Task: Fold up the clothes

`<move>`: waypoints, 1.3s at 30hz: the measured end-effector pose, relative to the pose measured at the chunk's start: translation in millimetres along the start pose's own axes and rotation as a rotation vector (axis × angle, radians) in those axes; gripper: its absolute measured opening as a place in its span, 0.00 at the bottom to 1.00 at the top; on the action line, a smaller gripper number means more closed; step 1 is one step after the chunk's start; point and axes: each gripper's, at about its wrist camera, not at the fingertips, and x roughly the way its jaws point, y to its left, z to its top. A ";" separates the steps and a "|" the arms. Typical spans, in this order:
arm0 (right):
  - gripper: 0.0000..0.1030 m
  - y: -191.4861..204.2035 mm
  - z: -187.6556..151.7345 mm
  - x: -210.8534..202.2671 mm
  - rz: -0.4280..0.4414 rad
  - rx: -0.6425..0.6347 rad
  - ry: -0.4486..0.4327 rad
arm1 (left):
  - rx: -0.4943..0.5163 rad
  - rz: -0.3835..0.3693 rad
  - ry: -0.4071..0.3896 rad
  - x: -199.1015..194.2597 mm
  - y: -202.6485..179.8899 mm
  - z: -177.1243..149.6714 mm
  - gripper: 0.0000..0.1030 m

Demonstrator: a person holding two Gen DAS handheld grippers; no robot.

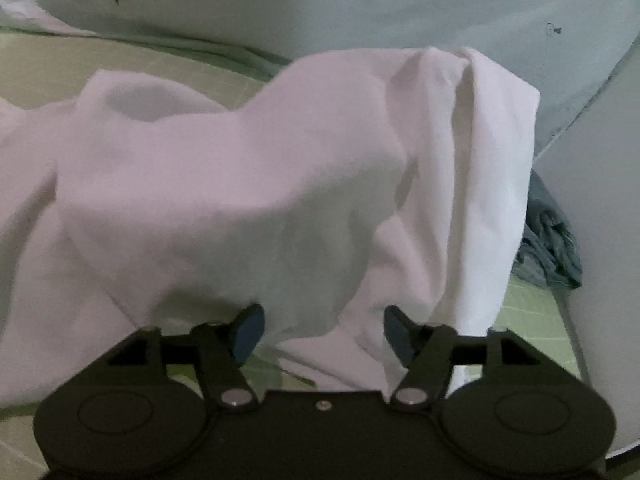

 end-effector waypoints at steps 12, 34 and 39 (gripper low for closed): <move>0.83 -83.8 -37.5 27.2 0.063 0.400 0.190 | 0.036 0.099 -0.014 12.0 -13.7 -8.3 1.00; 0.16 -188.0 58.5 13.5 -0.102 0.229 -0.262 | -0.011 0.163 -0.053 22.5 -20.4 -16.4 1.00; 0.16 -187.5 126.7 25.6 -0.083 0.198 -0.383 | -0.019 0.156 -0.049 23.3 -19.0 -16.4 1.00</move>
